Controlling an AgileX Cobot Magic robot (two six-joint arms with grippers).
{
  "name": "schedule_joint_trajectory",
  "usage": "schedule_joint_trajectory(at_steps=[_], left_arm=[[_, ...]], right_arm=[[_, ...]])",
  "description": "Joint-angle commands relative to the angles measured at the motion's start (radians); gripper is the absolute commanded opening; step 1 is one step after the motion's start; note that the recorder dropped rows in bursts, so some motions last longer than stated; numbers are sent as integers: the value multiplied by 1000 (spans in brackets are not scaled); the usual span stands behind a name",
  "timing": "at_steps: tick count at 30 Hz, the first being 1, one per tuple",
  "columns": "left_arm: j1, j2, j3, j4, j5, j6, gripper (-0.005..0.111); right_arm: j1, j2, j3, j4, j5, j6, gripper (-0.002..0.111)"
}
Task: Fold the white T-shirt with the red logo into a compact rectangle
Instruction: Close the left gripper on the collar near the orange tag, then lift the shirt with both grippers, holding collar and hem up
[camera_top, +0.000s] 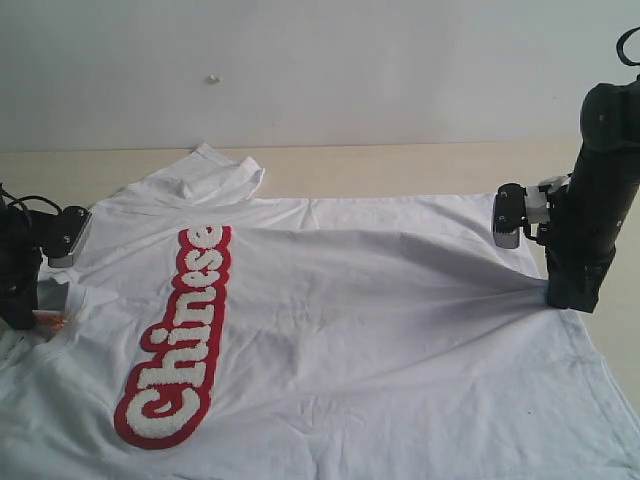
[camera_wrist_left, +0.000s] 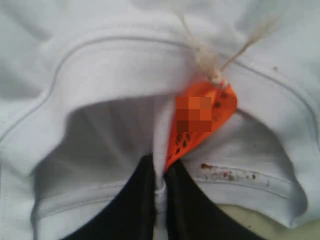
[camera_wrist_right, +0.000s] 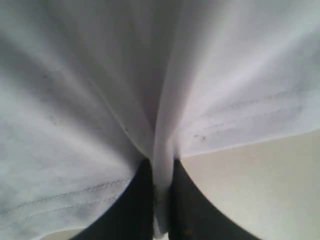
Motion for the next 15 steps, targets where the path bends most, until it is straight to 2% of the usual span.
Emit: schedule_joint_trajectory(at_steps=[1,8,15], left_arm=[[4,34,18,16,16,-10,1],[3,1,18,40,42,-39,0],[4,-163,-55,113,47,-107,0]], right_arm=[[-8,26,15,-36,-41,-7,0],[-8,-11,12,-62,-28,-2,0],[-8,-142,-67,-68,70,-29,0]])
